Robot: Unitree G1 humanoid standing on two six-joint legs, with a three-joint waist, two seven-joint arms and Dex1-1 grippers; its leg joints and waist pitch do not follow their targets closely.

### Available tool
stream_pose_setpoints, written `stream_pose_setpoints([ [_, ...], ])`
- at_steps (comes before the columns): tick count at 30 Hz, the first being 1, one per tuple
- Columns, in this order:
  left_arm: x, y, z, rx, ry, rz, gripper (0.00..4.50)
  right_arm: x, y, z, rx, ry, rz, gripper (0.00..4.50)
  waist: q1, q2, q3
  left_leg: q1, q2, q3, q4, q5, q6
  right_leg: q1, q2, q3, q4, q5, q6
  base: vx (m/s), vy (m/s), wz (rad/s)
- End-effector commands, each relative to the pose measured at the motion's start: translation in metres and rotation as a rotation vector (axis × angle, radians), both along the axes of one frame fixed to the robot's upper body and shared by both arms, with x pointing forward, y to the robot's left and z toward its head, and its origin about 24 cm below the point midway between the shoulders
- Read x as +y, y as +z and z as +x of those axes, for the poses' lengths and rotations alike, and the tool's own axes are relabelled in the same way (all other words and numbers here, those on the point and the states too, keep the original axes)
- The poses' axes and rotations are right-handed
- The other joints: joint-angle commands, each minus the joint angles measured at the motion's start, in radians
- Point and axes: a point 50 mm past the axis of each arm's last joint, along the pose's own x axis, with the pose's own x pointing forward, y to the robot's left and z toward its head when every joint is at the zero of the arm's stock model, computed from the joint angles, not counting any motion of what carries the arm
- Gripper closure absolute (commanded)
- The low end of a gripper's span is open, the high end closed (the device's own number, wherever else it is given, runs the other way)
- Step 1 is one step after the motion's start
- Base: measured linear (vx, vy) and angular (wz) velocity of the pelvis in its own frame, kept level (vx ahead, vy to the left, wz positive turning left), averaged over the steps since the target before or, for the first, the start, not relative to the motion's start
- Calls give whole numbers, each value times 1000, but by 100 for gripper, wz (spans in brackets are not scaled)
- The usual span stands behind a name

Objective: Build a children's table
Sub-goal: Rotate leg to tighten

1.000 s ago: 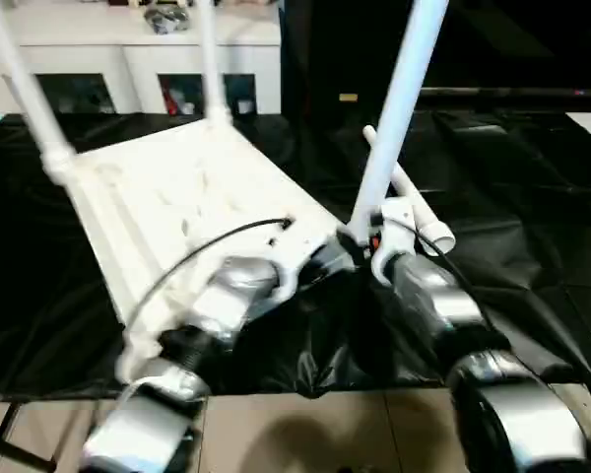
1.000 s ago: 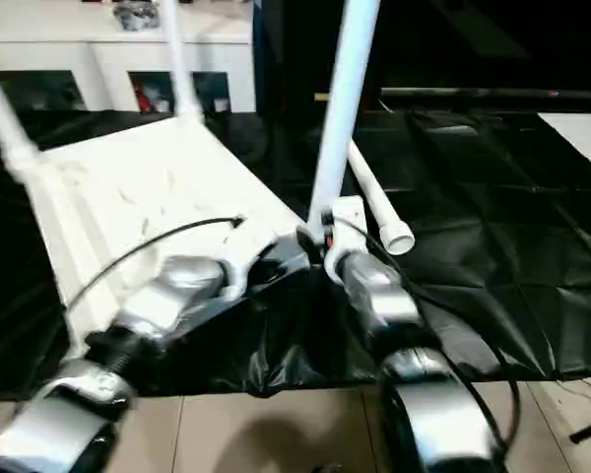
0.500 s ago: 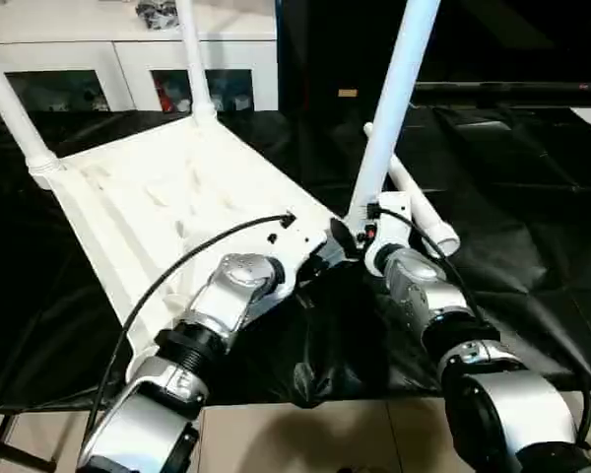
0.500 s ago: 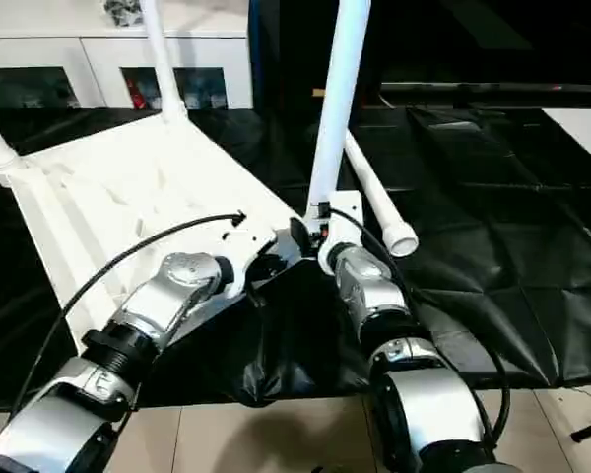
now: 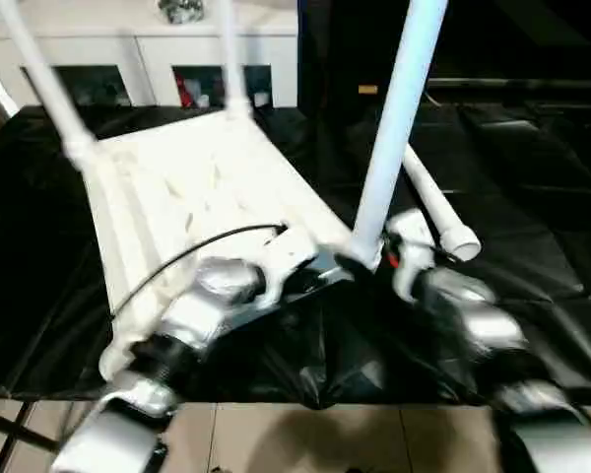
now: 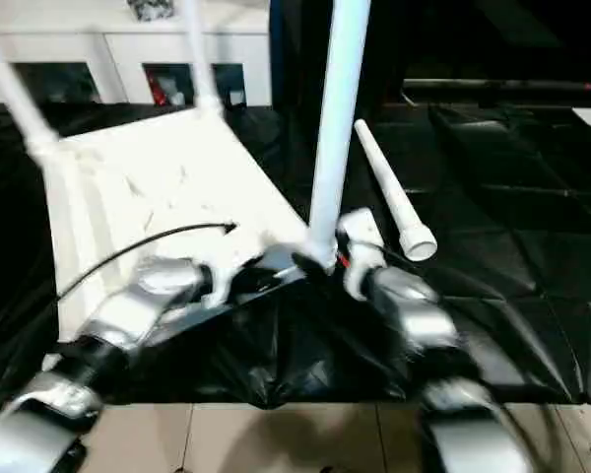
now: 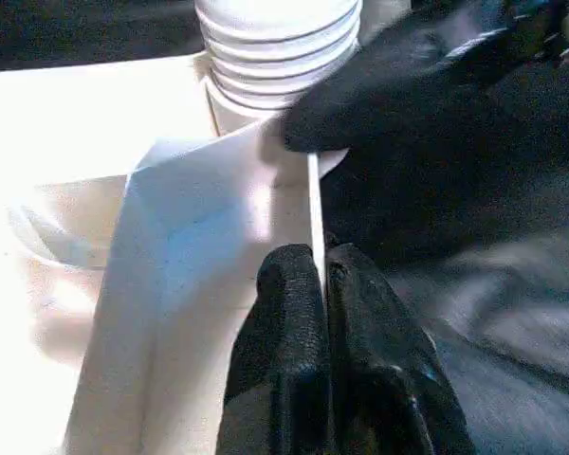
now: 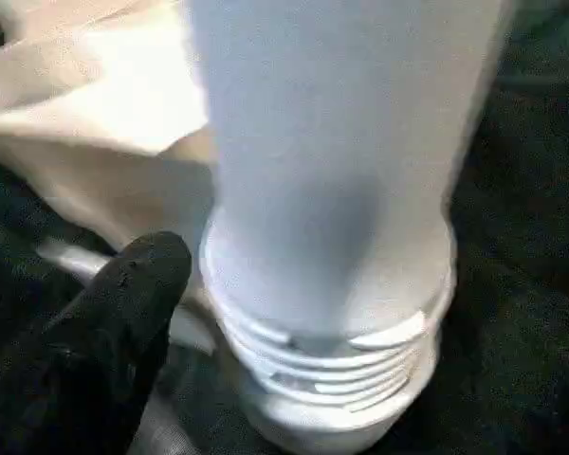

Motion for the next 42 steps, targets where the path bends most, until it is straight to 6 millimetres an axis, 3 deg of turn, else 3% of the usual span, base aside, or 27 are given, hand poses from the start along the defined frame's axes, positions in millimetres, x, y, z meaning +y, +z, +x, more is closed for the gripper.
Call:
stream_pose_setpoints([
  [1,-9,13,-4,-48,-117,-38,450,1,0,-7,20,82,-31,5,0,-6,-71,-4,20,3,-63,-173,98,66,-53,52,-64,-274,-192,0,0,0],
  [5,-3,10,-9,-20,-190,-3,450,-4,6,-14,23,156,-54,5,7,-3,-71,0,22,3,-65,-175,90,62,-51,53,-66,-278,-191,0,0,0],
  [11,4,8,-13,3,-242,35,450,-6,9,-17,36,220,-109,5,12,-7,-70,-1,21,2,-66,-175,83,64,-51,52,-63,-279,-183,0,0,0],
  [13,4,8,-13,3,-245,36,450,-6,10,-17,36,221,-108,31,11,-6,-70,-2,20,3,-65,-173,79,64,-52,53,-65,-289,-181,0,0,0],
  [14,5,8,-13,5,-250,37,450,-5,12,-16,35,224,-104,31,11,-13,-71,-2,20,3,-65,-169,80,64,-52,53,-65,-288,-180,0,0,0],
  [23,12,7,-14,14,-259,55,450,-4,20,-17,31,262,-81,111,11,-13,-71,-5,20,2,-64,-146,83,66,-52,52,-61,-286,-174,0,0,0],
  [30,13,6,-15,19,-260,61,450,-2,22,-17,25,276,-76,133,10,-12,-74,-6,19,3,-61,-125,88,66,-52,52,-59,-268,-177,0,0,0],
  [33,14,6,-15,22,-261,64,450,-1,22,-18,22,285,-86,134,10,-12,-73,-7,19,3,-60,-126,88,66,-52,52,-60,-274,-175,0,0,0],
  [34,14,6,-15,23,-261,64,450,-1,21,-18,38,271,-72,79,10,-12,-74,-6,18,3,-60,-122,89,67,-51,52,-59,-271,-175,0,0,0],
  [35,14,6,-15,23,-261,65,450,-1,21,-17,48,265,-54,65,11,-12,-74,-7,19,3,-60,-120,89,67,-51,52,-59,-269,-176,0,0,0],
  [38,14,6,-15,24,-263,68,450,-1,23,-16,43,252,-35,54,12,-10,-74,-6,20,3,-60,-124,93,66,-51,51,-59,-262,-179,0,0,0],
  [39,14,6,-15,24,-263,68,450,-1,24,-15,25,243,-47,26,13,-9,-74,-4,21,3,-60,-126,91,64,-51,52,-59,-267,-178,0,0,0],
  [42,14,5,-15,26,-264,70,450,0,26,-14,0,241,-55,26,15,-10,-74,-3,21,3,-61,-126,83,65,-52,53,-58,-260,-181,0,0,0],
])
